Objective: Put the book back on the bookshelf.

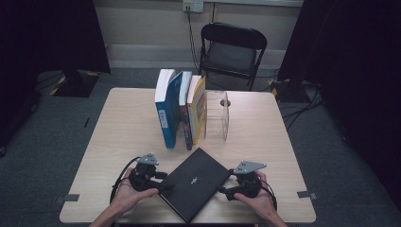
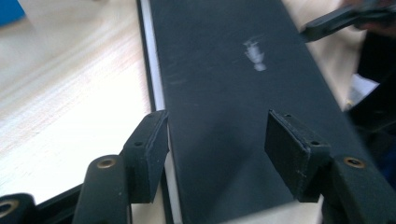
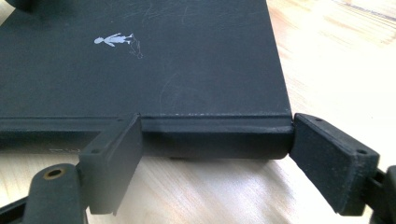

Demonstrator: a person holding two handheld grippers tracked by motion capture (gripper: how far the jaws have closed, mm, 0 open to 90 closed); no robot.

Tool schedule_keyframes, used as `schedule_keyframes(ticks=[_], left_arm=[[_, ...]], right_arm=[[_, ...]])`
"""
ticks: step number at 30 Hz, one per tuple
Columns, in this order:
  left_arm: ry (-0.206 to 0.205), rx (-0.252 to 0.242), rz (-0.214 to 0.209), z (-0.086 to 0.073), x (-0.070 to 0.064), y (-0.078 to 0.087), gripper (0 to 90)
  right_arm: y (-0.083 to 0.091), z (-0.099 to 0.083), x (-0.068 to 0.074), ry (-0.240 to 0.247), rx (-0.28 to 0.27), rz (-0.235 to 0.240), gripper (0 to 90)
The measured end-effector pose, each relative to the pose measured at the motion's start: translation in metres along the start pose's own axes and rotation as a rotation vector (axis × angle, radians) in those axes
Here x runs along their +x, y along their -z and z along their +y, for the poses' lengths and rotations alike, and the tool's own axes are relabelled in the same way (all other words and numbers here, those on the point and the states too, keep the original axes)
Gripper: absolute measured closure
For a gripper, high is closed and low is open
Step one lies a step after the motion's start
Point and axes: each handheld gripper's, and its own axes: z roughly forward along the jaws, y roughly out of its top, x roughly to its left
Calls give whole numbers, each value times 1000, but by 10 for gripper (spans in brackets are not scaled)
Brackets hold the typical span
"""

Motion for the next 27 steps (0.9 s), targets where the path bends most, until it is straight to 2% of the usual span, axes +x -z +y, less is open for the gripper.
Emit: schedule_keyframes(ticks=[2,4,6,8,9,12,14,16,19,21,24,25,27], left_arm=[[-12,0,8,-7,-3,10,398],[-4,-13,20,-15,-5,18,398],[3,-15,13,-22,-6,27,405],[-20,9,5,-28,-10,32,466],[-29,25,16,-31,-11,32,469],[-37,60,34,-39,-11,28,507],[-32,75,50,-40,-10,21,499],[-33,82,84,-40,-9,14,496],[-27,96,109,-37,-8,6,489],[-18,88,116,-37,-6,6,481],[1,70,153,-34,-1,7,502],[24,60,164,-34,3,7,510],[56,45,188,-32,12,8,511]], right_arm=[[-1,0,-1,-9,0,9,166],[-1,1,-3,-19,-3,18,164],[-2,2,-3,-21,-9,20,165],[-2,3,-3,-21,-12,20,165],[-2,3,-3,-21,-13,20,165],[-2,3,-3,-23,-14,25,163],[-2,3,-4,-24,-12,27,163],[-2,3,-3,-24,-14,30,158],[-3,3,-1,-15,-5,29,129],[-2,3,-1,-20,6,33,134],[-1,2,-1,-29,21,45,139],[-1,1,2,-18,46,63,156],[0,0,5,-7,58,74,169]])
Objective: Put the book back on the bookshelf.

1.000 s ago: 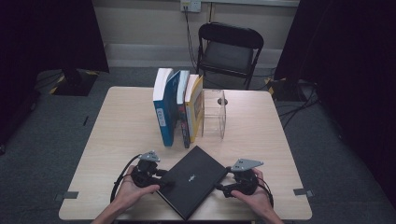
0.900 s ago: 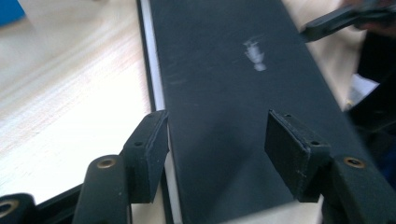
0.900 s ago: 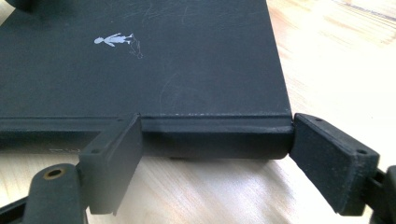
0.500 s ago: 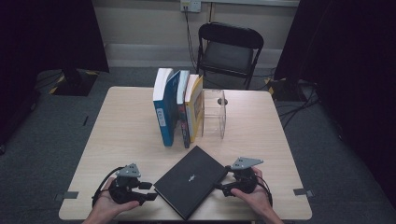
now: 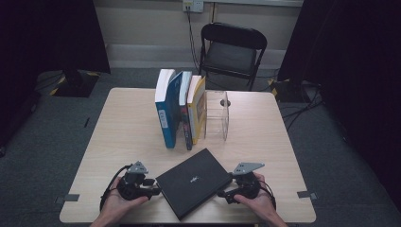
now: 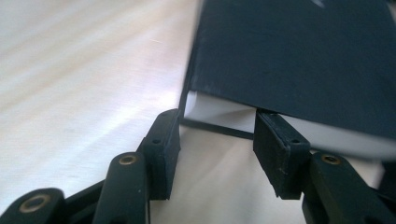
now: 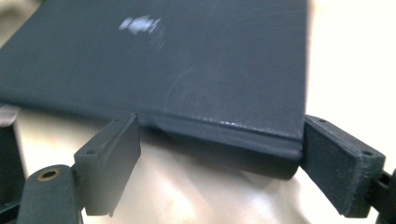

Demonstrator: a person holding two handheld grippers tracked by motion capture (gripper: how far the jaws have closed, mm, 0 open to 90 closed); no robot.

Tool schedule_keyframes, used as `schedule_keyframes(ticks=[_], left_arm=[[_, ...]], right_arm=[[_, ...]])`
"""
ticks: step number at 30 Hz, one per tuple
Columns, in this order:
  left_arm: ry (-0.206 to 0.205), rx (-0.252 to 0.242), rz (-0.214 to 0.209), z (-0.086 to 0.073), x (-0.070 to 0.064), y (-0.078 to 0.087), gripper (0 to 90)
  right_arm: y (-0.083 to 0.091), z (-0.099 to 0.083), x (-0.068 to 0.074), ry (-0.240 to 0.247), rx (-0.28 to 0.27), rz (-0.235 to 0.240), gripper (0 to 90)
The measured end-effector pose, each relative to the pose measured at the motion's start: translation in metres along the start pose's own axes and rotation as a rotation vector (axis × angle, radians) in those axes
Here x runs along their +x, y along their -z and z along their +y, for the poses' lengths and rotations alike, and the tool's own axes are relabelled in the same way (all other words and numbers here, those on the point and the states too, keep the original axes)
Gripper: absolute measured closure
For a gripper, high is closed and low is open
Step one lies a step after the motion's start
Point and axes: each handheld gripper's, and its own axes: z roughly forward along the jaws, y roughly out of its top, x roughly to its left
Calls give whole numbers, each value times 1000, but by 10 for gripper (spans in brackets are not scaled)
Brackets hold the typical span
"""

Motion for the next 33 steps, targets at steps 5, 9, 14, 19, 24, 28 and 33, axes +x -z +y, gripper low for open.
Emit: schedule_keyframes(ticks=[5,9,14,19,24,28,33], left_arm=[[53,-19,56,8,15,-4,509],[60,-24,85,16,26,-10,512],[95,-50,67,20,30,-5,502],[105,-67,79,15,17,9,494],[119,-105,-4,13,10,12,488],[109,-92,-34,16,-1,0,488],[172,-84,-52,20,2,-5,478]], right_arm=[[4,-5,14,46,20,23,200],[9,-8,18,61,27,67,268],[16,-4,9,41,-33,39,308],[15,15,-6,30,-112,-13,270],[-11,44,-23,40,-109,-15,273],[-36,68,-31,28,-124,7,251],[-59,78,-30,34,-95,37,238]])
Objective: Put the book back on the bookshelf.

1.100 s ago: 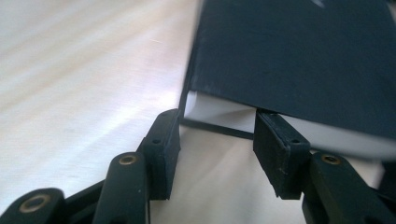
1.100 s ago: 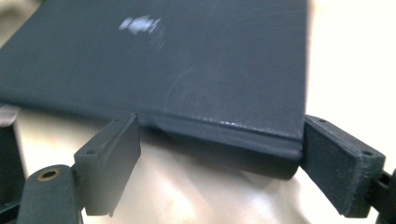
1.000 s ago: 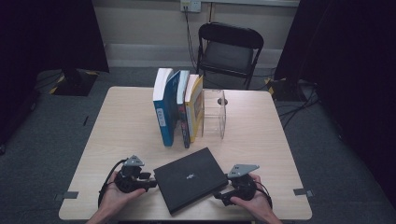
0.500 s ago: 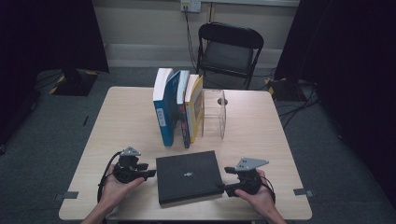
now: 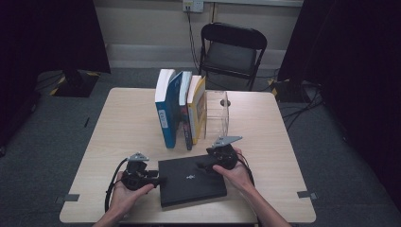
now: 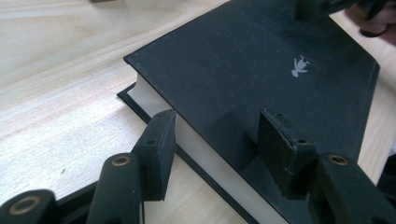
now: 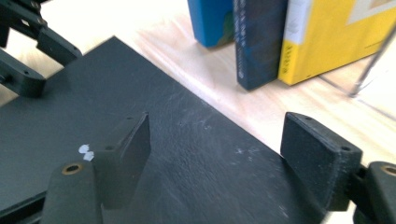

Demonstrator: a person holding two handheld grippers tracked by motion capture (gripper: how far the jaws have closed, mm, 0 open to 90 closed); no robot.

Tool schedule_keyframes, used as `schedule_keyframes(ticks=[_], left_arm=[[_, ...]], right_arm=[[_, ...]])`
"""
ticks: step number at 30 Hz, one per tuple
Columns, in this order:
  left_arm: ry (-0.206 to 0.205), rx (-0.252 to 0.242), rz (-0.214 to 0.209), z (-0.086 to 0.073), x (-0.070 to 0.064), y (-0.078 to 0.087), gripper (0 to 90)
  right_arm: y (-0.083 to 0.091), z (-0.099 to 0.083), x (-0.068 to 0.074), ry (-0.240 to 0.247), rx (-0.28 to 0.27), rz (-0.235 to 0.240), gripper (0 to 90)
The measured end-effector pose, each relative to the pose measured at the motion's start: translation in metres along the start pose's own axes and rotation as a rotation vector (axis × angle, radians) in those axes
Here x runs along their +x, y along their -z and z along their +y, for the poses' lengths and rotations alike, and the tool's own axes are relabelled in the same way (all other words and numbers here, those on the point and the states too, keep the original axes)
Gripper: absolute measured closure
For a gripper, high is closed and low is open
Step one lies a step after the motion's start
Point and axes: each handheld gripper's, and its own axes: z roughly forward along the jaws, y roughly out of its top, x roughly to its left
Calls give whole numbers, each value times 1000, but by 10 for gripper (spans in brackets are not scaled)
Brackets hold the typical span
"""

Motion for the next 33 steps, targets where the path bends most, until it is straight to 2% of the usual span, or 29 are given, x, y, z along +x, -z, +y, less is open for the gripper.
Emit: schedule_keyframes(ticks=[3,6,9,15,19,21,24,25,28,31,33], left_arm=[[24,6,-37,3,5,-4,502],[7,0,-61,7,8,-9,503],[3,-6,-70,12,9,-15,507],[-19,-10,-59,26,8,-28,508],[-44,21,-40,39,2,-36,502],[-62,14,-40,37,-1,-38,470],[-132,38,-17,31,-11,-29,410],[-152,32,-28,29,-14,-23,419],[-175,18,-53,16,-21,-6,417],[-234,59,-51,-1,-29,3,412],[-246,74,-63,-11,-32,4,412]], right_arm=[[-2,-2,1,20,10,-17,243],[1,-5,2,49,41,-38,253],[8,-10,1,37,51,-38,262],[25,-22,4,31,56,-59,276],[37,-30,6,34,70,-59,286],[41,-34,8,33,64,-61,287],[42,-34,9,40,67,-64,287],[42,-35,7,36,62,-57,286],[42,-35,7,37,59,-57,286],[42,-35,6,33,58,-51,286],[42,-35,7,32,58,-51,286]])
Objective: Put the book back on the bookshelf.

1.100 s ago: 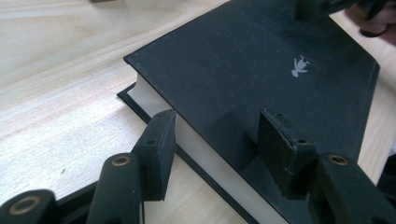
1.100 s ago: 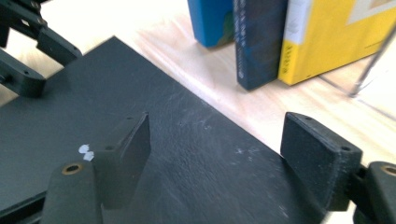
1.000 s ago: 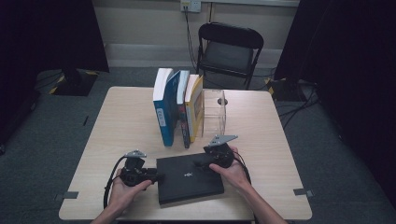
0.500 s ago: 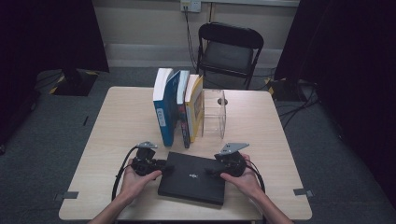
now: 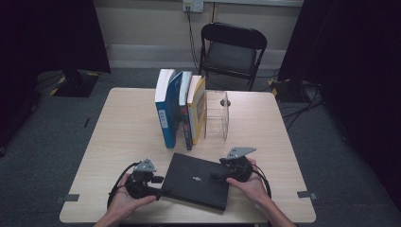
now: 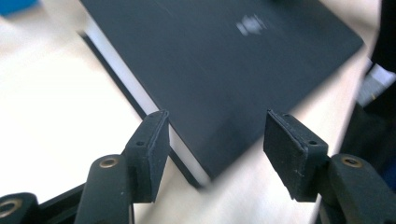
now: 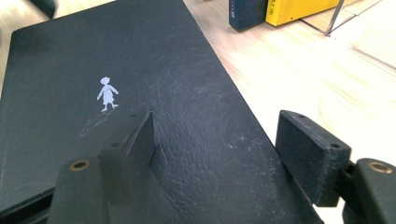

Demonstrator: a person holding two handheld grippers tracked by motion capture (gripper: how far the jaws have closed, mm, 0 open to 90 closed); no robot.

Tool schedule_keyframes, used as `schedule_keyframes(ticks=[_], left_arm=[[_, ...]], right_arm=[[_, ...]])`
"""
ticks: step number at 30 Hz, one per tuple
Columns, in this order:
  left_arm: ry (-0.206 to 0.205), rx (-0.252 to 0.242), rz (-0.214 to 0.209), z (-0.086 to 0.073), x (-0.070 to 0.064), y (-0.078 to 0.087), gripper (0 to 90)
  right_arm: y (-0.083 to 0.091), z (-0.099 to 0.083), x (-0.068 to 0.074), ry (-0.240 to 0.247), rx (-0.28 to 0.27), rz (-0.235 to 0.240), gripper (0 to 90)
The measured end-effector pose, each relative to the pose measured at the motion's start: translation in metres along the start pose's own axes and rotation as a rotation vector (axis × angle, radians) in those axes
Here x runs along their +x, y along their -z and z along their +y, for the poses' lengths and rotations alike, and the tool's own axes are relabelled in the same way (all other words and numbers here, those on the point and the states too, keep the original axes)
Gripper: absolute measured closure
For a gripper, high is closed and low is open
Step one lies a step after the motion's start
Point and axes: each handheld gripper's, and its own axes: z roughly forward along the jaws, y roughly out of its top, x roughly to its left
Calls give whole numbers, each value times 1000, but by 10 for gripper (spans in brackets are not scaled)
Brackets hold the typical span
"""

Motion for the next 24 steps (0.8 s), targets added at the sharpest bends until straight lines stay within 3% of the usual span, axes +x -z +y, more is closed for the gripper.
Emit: schedule_keyframes(ticks=[3,8,14,18,24], left_arm=[[-25,6,15,-3,-4,0,387],[-50,61,45,-7,-5,-10,413],[-56,49,37,-7,-2,-12,417],[-46,38,54,-6,4,-10,456],[11,13,106,-2,19,-10,455]], right_arm=[[0,0,-1,-1,-2,5,286],[0,-1,-1,-4,-8,4,285],[1,-1,-1,-5,-2,11,281],[6,-6,2,-13,9,27,278],[16,-15,13,-19,24,39,276]])
